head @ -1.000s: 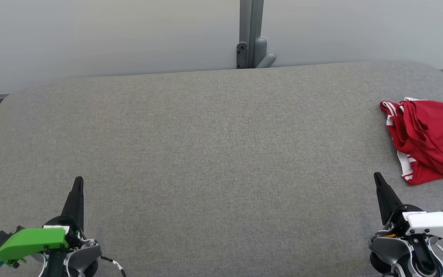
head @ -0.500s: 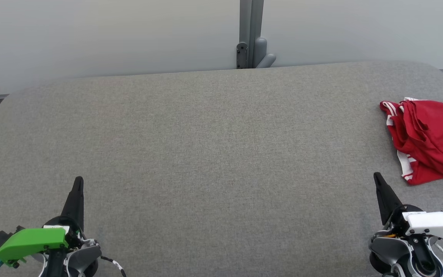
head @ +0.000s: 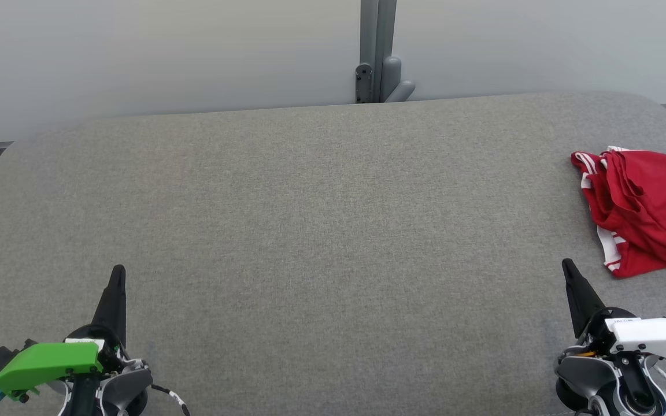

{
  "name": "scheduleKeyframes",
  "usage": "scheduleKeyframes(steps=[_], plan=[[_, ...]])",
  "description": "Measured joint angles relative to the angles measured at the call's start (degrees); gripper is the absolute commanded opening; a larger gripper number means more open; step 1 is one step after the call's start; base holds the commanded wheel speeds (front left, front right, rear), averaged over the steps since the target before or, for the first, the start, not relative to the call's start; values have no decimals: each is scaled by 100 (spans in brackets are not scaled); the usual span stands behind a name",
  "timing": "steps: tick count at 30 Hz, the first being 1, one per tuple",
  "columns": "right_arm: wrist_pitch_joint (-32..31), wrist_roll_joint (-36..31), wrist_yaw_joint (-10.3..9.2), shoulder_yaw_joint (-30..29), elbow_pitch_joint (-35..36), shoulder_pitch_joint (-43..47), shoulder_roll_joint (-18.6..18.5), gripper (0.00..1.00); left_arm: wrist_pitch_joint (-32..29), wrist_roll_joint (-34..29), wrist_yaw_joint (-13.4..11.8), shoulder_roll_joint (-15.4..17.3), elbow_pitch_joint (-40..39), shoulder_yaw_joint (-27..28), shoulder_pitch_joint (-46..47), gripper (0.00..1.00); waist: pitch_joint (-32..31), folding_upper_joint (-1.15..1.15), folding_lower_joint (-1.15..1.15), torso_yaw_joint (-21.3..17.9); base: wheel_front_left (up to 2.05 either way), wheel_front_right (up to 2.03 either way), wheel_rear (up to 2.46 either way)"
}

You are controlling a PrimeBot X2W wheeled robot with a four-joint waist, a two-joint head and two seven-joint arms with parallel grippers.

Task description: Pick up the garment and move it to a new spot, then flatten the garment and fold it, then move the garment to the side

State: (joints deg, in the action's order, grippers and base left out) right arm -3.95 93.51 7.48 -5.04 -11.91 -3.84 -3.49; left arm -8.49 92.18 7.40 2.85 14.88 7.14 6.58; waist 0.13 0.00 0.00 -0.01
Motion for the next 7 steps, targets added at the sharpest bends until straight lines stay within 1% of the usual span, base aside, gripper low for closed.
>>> scheduleKeyframes(steps=[7], plan=[[-7,-2,0,-5,0,-1,7,0,0,0,0,0,0,0,1,0,0,0,0,0,0,0,0]])
